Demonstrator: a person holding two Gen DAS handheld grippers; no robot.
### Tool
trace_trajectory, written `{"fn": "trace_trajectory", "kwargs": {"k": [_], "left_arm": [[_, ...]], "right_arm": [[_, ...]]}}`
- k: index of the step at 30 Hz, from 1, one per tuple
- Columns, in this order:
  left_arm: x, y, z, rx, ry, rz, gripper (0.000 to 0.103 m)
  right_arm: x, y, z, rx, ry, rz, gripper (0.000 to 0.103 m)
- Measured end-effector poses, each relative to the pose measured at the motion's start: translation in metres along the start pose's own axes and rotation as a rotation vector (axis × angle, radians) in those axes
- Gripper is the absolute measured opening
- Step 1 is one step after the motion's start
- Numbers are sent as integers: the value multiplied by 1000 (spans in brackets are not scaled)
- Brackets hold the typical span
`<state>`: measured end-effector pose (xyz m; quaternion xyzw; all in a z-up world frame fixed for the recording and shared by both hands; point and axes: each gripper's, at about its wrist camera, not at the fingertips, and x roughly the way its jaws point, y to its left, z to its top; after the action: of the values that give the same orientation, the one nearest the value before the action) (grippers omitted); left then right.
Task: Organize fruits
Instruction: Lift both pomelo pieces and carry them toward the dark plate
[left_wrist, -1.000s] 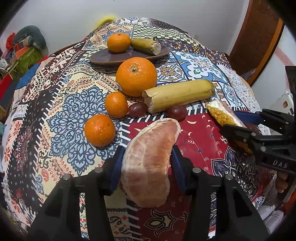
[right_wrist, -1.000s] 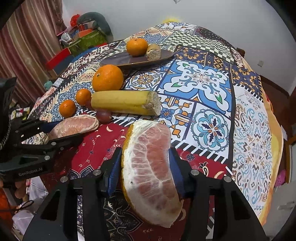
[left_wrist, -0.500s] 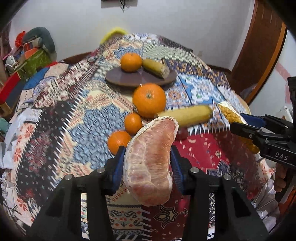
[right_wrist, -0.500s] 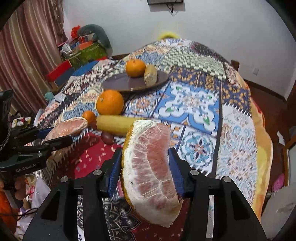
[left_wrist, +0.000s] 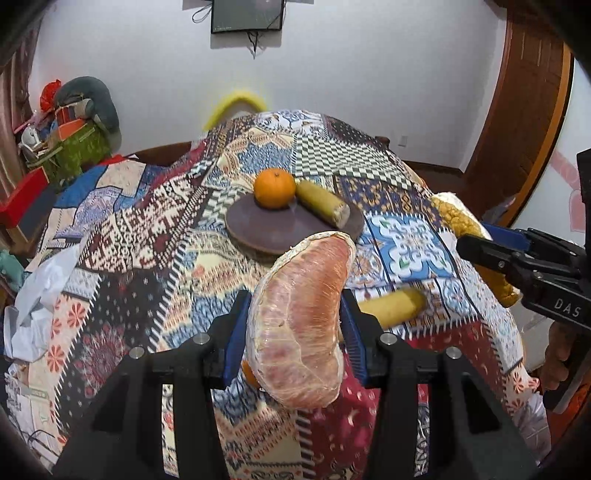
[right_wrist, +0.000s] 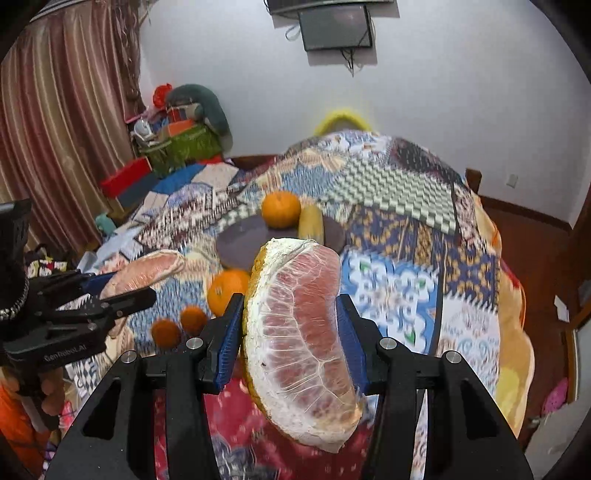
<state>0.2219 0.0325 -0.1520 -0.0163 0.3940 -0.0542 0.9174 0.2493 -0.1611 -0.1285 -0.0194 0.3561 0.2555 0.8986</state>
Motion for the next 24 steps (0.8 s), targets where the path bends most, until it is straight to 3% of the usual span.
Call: {"fn": "trace_trajectory", "kwargs": {"k": [24], "left_arm": [[57, 41, 70, -31, -63, 38, 47]], "right_arm": [[66, -2, 64, -38, -42, 11, 46]]}}
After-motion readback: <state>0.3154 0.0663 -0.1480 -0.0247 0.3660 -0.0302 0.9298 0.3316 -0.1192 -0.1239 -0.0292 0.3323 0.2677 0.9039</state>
